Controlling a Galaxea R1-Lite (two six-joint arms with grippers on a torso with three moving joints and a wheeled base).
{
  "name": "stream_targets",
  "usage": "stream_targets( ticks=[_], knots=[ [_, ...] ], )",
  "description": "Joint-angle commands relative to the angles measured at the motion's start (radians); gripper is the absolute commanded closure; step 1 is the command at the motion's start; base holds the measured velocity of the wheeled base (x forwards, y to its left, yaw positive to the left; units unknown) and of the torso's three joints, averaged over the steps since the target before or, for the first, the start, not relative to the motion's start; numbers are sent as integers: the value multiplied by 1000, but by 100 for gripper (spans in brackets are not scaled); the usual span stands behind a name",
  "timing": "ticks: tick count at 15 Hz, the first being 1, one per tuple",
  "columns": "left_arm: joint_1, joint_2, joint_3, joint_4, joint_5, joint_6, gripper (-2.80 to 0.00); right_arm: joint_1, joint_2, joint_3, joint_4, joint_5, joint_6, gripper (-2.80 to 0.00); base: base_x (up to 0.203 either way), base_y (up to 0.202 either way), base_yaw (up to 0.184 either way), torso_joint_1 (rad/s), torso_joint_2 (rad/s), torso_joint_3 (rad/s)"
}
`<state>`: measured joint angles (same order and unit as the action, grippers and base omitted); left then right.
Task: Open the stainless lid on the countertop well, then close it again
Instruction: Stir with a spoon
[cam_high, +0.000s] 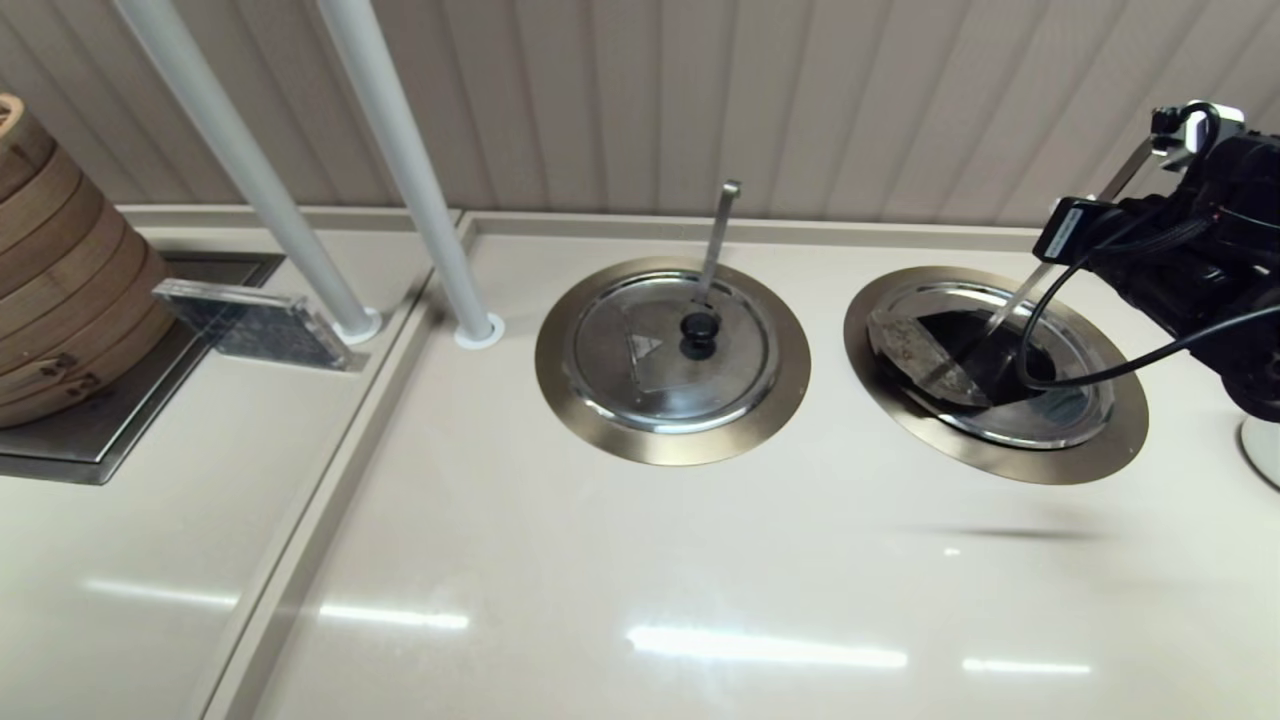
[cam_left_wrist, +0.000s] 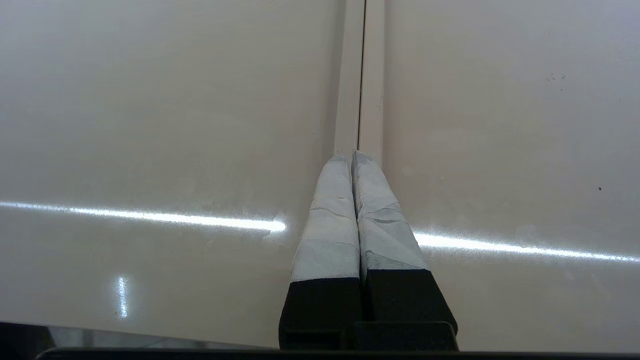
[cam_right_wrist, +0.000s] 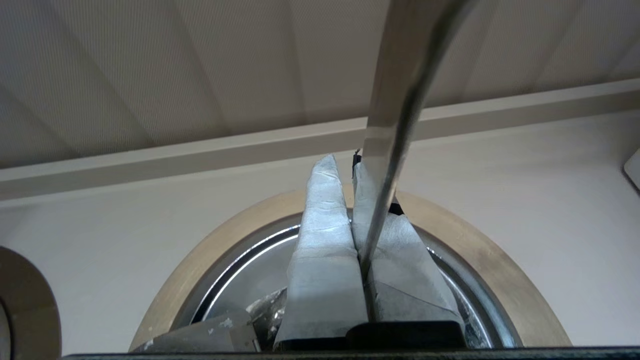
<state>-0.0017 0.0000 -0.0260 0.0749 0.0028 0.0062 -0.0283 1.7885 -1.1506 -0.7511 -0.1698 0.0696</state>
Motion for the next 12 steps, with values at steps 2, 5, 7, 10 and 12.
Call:
stream_targets(
  ticks=[2,5,7,10,12],
  knots=[
    [0,0,0,0,0,0,0,-36,-50,52,3,22,-3,0,0,0,0,0,0,0],
    [0,0,0,0,0,0,0,-108,-62,108,38,95,-34,0,0,0,0,0,0,0],
    [0,0,0,0,0,0,0,-123,-29,91,25,93,-57,0,0,0,0,0,0,0],
    [0,0,0,0,0,0,0,-91,24,21,1,50,-6,0,0,0,0,0,0,0],
    [0,0,0,0,0,0,0,-49,26,5,1,40,52,0,0,0,0,0,0,0]
  ],
)
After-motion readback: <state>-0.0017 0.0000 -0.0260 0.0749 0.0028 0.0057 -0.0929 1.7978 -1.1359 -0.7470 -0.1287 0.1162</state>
